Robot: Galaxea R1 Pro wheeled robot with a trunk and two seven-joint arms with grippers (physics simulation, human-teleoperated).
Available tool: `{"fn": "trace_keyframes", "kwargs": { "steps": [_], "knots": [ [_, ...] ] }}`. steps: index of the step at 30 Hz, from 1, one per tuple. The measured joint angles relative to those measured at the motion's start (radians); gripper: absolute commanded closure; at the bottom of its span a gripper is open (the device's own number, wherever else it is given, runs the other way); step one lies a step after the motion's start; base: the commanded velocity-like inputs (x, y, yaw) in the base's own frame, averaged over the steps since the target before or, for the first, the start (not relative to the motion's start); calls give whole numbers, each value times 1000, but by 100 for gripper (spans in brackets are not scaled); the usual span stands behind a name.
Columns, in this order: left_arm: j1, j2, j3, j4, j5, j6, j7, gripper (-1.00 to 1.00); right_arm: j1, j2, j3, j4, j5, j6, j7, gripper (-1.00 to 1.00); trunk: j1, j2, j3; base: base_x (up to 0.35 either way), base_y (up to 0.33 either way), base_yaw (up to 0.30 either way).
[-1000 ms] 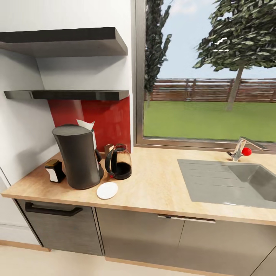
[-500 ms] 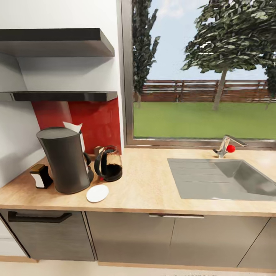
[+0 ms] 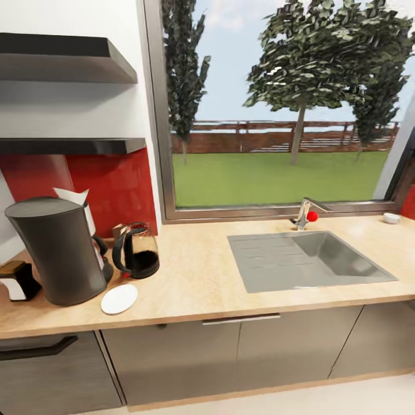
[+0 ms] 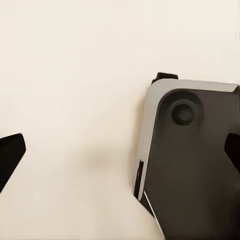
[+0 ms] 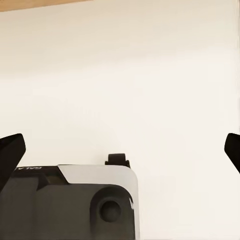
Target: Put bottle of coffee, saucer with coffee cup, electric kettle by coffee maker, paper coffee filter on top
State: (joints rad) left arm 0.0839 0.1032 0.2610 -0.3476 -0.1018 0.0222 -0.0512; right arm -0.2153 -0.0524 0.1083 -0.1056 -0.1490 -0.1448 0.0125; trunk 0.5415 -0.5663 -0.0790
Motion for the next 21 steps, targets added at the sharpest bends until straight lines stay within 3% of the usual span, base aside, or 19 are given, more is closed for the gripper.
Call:
{"fn": "trace_keyframes", "kwargs": {
  "steps": [2, 7, 21],
  "knots": [
    [0, -25, 0, 9, -33, -3, 31, -100, 0, 0, 0, 0, 0, 0, 0, -100, 0, 0, 0, 0, 0, -294],
    [0, -45, 6, 14, -97, -9, 61, -100, 0, 0, -1, 0, 0, 0, 0, -100, 0, 0, 0, 0, -3, -294],
    [0, -64, 6, 14, -102, -26, 62, -100, 0, 0, 0, 0, 2, -2, -1, -100, 0, 0, 0, 148, -206, -294]
  ]
}}
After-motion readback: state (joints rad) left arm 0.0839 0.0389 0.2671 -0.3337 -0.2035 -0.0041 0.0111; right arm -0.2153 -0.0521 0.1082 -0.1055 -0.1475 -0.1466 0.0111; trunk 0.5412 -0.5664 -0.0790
